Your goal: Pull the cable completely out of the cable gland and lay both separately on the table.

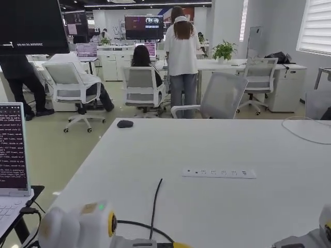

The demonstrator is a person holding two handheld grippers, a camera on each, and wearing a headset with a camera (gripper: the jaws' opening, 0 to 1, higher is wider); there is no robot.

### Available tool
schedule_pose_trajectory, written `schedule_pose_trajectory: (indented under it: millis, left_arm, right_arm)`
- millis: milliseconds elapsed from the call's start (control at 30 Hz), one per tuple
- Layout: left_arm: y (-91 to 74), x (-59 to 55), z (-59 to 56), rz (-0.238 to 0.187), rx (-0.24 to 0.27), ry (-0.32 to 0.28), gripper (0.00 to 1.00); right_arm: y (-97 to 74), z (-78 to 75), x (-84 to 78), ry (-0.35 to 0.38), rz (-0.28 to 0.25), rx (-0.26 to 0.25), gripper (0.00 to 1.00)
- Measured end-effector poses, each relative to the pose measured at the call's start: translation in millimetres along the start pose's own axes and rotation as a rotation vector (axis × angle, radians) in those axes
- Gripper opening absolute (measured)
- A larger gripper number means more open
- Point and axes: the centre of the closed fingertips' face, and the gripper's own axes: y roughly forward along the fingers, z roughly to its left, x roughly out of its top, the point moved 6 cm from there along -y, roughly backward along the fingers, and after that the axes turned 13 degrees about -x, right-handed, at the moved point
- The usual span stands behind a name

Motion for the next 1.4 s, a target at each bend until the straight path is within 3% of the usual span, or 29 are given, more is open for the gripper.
schedule_pose_trajectory:
  millis: [167, 367, 567, 733, 900, 1000, 1100, 1233, 1400]
  left_arm:
    - [-2.5, -3.0, -0.2, 0.013, 0.0, -0.003, 0.16]
    - [-9.5, -1.2, 0.3, -0.013, 0.007, -0.011, 0.16]
    - [-11.2, -1.2, -0.7, -0.022, 0.005, -0.018, 0.16]
    - [-9.0, 2.2, -0.4, -0.067, 0.002, -0.017, 0.16]
    - [-7.6, 4.2, -1.1, -0.075, 0.006, -0.004, 0.16]
    - [-8.4, 4.5, -0.6, -0.082, 0.011, -0.041, 0.16]
    - [-9.4, 7.8, -1.2, -0.105, 0.024, 0.005, 0.16]
    - [-5.3, 8.5, -1.9, -0.089, 0.021, 0.015, 0.16]
    - [2.5, 6.7, -3.7, -0.063, 0.014, 0.031, 0.16]
  right_arm:
    - [-1.9, -1.9, -14.6, -0.009, 0.049, 0.0, 0.03]
    - [-9.5, -8.2, -36.7, -0.02, 0.141, -0.032, 0.02]
    - [-16.7, -12.6, -48.2, -0.019, 0.179, -0.061, 0.03]
    - [-16.5, -14.9, -46.7, -0.007, 0.166, -0.08, 0.03]
    - [-16.4, -15.6, -46.0, 0.019, 0.159, -0.081, 0.03]
    - [-17.4, -15.1, -42.9, 0.021, 0.164, -0.088, 0.03]
    - [-18.4, -16.3, -37.3, 0.023, 0.154, -0.098, 0.08]
    - [-17.9, -16.3, -21.5, 0.04, 0.105, -0.105, 0.16]
    - [-13.9, -9.2, 7.5, 0.045, -0.001, -0.058, 0.19]
